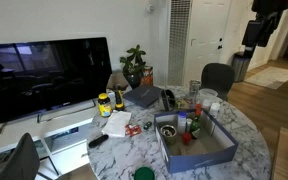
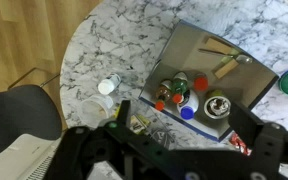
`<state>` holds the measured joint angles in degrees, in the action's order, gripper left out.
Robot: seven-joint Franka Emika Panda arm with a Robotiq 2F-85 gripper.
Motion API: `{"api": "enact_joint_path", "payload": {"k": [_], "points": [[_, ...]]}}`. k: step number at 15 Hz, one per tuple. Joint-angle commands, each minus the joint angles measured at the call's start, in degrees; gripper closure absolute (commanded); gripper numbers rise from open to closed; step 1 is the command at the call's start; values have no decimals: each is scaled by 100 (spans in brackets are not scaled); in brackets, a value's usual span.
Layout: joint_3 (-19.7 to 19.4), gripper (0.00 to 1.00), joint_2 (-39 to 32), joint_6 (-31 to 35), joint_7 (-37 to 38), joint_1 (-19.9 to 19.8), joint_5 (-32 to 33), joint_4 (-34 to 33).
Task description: Move the green bottle from the blue box to the table
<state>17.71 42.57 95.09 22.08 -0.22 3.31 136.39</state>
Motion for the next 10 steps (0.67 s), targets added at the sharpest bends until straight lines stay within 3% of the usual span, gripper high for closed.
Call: {"api": "enact_joint_path", "payload": {"k": [1, 5, 10], "points": [[-81, 0, -34, -19, 67, 120, 62, -18], [-219, 0, -86, 223, 148, 2, 29, 25], [-1413, 0, -580, 1926, -458, -358, -118, 686]]}}
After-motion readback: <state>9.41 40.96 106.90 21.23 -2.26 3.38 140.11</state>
